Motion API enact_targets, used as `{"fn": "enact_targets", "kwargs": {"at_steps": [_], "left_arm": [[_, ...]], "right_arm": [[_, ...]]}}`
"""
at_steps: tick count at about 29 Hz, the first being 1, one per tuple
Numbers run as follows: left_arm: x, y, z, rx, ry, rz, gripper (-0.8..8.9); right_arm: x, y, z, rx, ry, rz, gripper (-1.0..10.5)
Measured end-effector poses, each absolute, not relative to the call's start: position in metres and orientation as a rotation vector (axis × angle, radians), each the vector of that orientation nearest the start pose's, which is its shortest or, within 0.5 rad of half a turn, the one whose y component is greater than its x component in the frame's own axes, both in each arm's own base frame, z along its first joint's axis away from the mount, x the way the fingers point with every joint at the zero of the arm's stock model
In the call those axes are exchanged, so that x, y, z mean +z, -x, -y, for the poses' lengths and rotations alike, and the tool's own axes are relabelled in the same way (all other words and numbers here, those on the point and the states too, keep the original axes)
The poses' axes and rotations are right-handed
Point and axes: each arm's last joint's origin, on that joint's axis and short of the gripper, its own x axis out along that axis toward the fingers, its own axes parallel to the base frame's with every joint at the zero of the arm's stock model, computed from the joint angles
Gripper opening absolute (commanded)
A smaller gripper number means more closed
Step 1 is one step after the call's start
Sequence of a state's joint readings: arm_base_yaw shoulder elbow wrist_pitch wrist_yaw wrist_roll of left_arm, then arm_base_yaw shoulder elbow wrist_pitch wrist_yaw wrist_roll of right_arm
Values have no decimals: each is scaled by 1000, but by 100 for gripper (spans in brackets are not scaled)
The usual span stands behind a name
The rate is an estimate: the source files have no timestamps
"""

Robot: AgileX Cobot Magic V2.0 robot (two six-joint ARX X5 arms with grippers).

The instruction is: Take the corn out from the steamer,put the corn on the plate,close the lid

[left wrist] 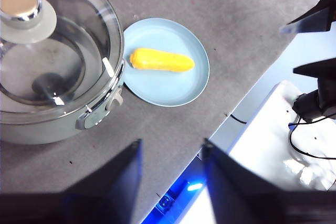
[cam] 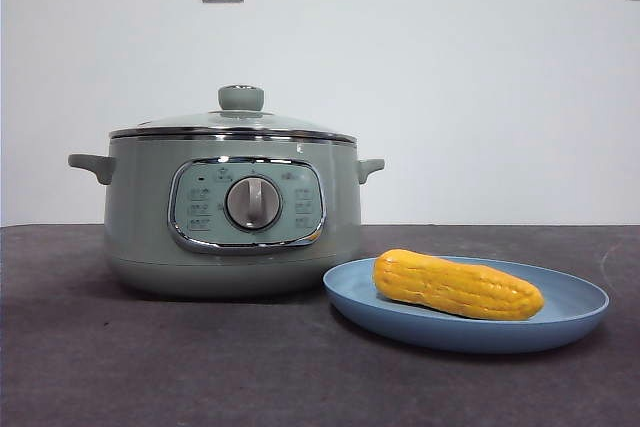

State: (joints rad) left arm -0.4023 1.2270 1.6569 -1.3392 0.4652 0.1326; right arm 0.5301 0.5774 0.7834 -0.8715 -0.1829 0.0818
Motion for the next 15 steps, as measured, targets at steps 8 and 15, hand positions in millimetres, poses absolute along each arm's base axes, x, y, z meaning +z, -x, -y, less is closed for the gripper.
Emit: {"fn": "enact_targets", "kwargs": {"at_steps": [8,15], "left_arm": [[437,-163,83,-867,-93,-867,-4],[437,-163,83,-868,-93,-866,-4]], "right_arm": [[297,-85,-56,656,42,-696,2],[297,-85,-56,655,42,-697,2]]}}
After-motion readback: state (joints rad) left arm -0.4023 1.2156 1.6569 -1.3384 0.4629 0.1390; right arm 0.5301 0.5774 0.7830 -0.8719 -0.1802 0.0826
